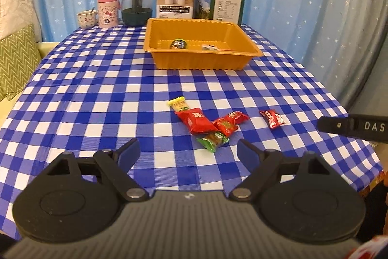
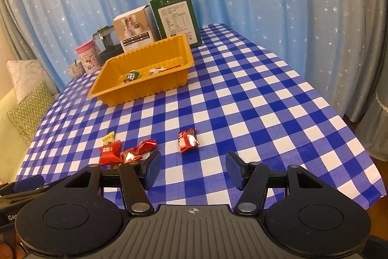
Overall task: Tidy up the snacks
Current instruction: 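Grasp the green-wrapped candy with the left tool while the right tool grasps a dark red candy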
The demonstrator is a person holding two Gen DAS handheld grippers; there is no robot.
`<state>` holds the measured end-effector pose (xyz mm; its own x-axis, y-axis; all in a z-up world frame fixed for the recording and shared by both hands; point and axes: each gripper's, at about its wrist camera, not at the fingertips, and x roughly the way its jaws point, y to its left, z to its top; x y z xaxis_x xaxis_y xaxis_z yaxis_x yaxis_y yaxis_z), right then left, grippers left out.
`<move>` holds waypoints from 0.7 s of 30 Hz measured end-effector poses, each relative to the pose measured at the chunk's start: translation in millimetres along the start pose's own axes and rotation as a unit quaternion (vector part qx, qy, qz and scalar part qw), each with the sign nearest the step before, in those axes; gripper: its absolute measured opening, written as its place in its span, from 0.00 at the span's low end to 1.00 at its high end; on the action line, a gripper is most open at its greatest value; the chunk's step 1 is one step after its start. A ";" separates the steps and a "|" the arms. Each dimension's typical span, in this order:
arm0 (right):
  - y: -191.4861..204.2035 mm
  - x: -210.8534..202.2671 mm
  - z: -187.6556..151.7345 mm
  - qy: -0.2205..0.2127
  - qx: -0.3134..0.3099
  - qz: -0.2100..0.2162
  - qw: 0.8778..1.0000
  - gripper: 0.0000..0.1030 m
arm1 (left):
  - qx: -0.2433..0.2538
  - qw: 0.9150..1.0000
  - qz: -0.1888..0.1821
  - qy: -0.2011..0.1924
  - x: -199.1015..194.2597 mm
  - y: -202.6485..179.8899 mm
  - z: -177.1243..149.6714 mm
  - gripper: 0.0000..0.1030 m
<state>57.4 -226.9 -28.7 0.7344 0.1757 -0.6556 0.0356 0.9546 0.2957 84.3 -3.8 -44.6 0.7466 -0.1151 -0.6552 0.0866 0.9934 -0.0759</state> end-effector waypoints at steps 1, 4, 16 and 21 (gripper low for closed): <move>-0.1 0.3 0.0 0.001 -0.001 0.001 1.000 0.57 | 0.002 1.000 -0.002 0.001 1.4 -0.6 -0.7 0.82; -0.5 3.7 -0.4 0.003 -0.003 0.000 1.000 0.57 | 0.016 1.000 -0.013 0.007 8.2 -3.0 -1.9 0.80; -6.1 32.1 -4.1 0.020 -0.007 -0.010 1.000 0.57 | 0.072 0.995 -0.041 0.047 61.4 -8.9 -4.3 0.59; -7.1 45.3 -4.7 0.028 -0.010 -0.013 0.999 0.57 | 0.094 0.993 -0.049 0.056 81.7 -7.9 -3.5 0.54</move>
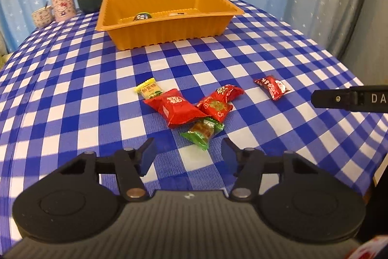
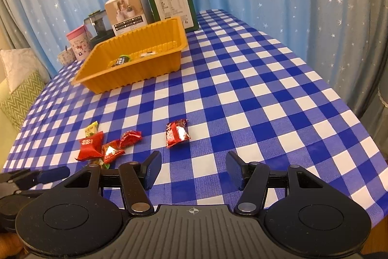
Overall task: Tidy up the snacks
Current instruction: 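Grasp the green-wrapped candy with the left tool while the right tool grasps a dark red candy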
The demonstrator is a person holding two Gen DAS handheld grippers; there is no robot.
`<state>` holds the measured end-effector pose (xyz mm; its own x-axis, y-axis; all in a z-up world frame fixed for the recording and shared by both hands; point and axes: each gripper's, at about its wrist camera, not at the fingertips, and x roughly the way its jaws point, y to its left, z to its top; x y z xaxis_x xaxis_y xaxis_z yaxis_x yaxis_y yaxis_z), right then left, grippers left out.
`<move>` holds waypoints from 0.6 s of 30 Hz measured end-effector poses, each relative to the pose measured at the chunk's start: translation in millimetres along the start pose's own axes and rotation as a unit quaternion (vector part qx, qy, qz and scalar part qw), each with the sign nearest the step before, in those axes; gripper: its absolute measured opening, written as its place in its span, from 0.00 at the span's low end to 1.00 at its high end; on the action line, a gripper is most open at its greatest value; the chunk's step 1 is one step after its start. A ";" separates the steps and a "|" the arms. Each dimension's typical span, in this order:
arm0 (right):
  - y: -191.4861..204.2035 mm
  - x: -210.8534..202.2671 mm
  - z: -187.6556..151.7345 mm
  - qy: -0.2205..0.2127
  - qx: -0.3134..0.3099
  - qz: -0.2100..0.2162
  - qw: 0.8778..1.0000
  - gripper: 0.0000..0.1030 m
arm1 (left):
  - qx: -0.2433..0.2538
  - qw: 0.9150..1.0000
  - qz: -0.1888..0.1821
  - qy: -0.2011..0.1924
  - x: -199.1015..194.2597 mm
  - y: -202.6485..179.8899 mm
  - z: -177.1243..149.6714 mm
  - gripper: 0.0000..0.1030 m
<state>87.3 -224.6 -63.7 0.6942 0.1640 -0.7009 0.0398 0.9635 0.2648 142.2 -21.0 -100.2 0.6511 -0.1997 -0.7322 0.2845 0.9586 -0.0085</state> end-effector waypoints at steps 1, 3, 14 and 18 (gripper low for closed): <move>0.1 2.5 0.2 0.001 -0.002 0.000 1.000 0.57 | 0.004 1.000 -0.003 0.000 2.4 0.2 1.0 0.54; -0.3 6.7 0.7 0.004 -0.001 0.000 1.000 0.57 | 0.013 1.000 -0.007 0.002 8.0 -0.1 3.2 0.52; 2.3 24.9 4.1 0.011 -0.005 -0.008 1.000 0.57 | 0.038 0.999 -0.017 0.003 24.6 -11.3 10.6 0.35; 4.2 29.6 4.6 0.012 -0.011 -0.009 1.000 0.57 | 0.040 0.999 -0.018 0.006 22.4 -16.1 9.5 0.20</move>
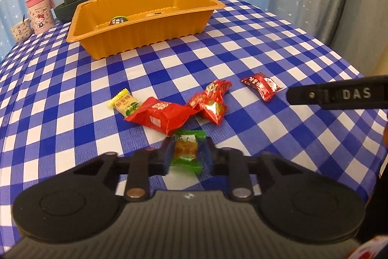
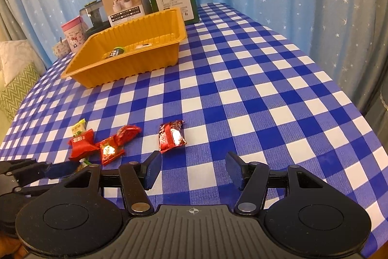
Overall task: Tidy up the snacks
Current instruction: 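Grasp the green-wrapped candy with the left tool while the right tool grasps a dark red candy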
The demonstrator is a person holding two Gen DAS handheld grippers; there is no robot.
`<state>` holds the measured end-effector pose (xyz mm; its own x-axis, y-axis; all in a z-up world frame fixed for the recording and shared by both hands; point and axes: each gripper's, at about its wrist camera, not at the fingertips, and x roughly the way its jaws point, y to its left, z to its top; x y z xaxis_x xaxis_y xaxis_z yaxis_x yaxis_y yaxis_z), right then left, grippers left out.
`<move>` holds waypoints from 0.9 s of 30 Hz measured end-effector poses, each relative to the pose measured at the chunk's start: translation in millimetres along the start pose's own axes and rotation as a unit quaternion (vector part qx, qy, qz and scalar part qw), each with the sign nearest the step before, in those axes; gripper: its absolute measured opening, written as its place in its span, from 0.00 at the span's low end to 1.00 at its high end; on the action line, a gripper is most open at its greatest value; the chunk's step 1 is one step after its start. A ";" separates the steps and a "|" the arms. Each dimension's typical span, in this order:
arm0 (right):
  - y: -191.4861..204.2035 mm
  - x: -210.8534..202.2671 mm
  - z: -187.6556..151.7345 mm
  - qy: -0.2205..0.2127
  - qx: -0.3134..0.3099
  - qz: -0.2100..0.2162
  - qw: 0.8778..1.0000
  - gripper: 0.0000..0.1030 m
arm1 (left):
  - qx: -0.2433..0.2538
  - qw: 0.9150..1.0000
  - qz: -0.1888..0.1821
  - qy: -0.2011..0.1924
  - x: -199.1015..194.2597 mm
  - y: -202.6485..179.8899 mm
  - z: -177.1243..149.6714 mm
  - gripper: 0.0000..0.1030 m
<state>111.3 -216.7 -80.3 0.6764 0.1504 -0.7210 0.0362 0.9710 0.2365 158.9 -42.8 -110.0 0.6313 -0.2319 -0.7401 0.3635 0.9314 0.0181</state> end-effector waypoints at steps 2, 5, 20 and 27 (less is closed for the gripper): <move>0.6 2.7 0.5 0.001 -0.002 0.001 1.000 0.57 | -0.005 1.000 0.003 -0.001 -1.8 -1.5 -2.3 0.19; 2.8 6.4 1.2 0.001 -0.008 0.004 1.000 0.57 | -0.016 1.000 0.008 -0.005 -5.4 -1.3 -6.7 0.19; 25.6 43.6 14.9 -0.003 -0.075 0.017 0.997 0.57 | -0.059 0.998 0.018 -0.016 -20.3 11.7 -9.8 0.18; 34.4 58.4 14.9 0.005 -0.104 0.007 0.995 0.43 | -0.070 0.997 0.023 -0.014 -19.7 16.5 -10.2 0.18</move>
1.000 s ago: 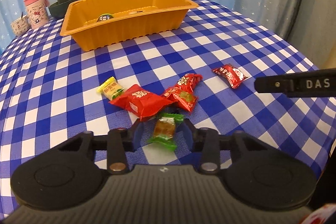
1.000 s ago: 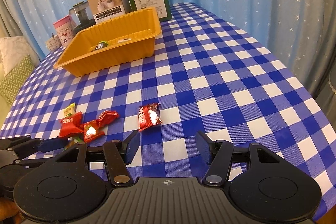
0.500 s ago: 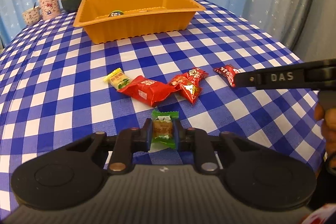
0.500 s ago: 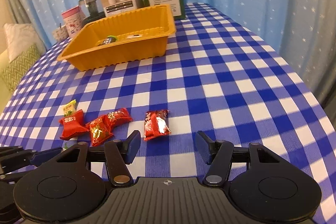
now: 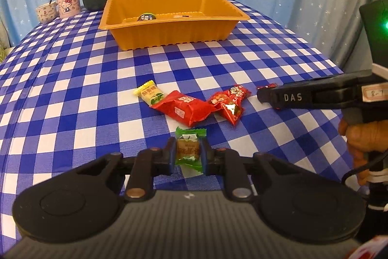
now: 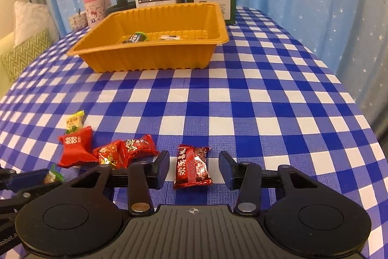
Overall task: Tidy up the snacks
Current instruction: 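Grasp the green-wrapped candy with the left tool while the right tool grasps a dark red candy, then lift both held candies and carry them over the orange tray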
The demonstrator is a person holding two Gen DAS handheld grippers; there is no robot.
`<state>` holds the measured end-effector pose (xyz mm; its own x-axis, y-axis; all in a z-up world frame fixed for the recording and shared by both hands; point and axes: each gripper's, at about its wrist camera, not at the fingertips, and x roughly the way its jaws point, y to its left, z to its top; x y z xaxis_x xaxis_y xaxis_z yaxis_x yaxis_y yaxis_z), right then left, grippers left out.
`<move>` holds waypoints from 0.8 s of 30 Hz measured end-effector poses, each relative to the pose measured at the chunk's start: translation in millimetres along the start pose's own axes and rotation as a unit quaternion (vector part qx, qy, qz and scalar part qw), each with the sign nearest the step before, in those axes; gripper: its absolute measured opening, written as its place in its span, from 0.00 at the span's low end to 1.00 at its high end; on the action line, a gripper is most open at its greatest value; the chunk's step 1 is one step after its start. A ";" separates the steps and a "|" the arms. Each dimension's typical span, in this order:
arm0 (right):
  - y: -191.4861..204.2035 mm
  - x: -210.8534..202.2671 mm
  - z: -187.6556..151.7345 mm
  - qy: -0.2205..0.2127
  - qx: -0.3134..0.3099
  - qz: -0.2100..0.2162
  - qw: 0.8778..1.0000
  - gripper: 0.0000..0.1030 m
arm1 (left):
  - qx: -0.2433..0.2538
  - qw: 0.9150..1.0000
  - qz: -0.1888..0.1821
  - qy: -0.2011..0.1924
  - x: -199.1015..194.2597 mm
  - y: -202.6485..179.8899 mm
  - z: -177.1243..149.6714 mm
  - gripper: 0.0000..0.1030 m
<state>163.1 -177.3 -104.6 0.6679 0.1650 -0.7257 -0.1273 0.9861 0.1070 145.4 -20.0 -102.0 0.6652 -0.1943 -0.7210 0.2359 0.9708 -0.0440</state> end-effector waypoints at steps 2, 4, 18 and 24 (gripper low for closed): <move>2.2 2.4 -1.2 -0.002 -0.010 -0.007 1.000 0.40 | -0.004 1.000 0.001 0.001 0.2 1.6 0.0 0.18; 3.2 2.5 -1.7 -0.003 -0.015 -0.012 1.000 0.26 | -0.008 1.000 0.002 0.001 -0.1 3.3 0.3 0.18; 12.8 -31.1 -2.8 -0.026 -0.010 0.007 1.000 0.24 | -0.025 0.999 0.016 -0.011 -15.4 11.2 7.9 0.18; 15.4 -45.4 -6.0 -0.028 0.002 0.017 0.999 0.24 | -0.031 0.999 0.022 -0.017 -25.1 13.8 12.0 0.18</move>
<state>126.4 -169.8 -74.0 0.7025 0.2001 -0.6830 -0.1487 0.9797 0.1341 140.5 -3.4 -76.2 0.6977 -0.1553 -0.6994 0.1627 0.9851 -0.0565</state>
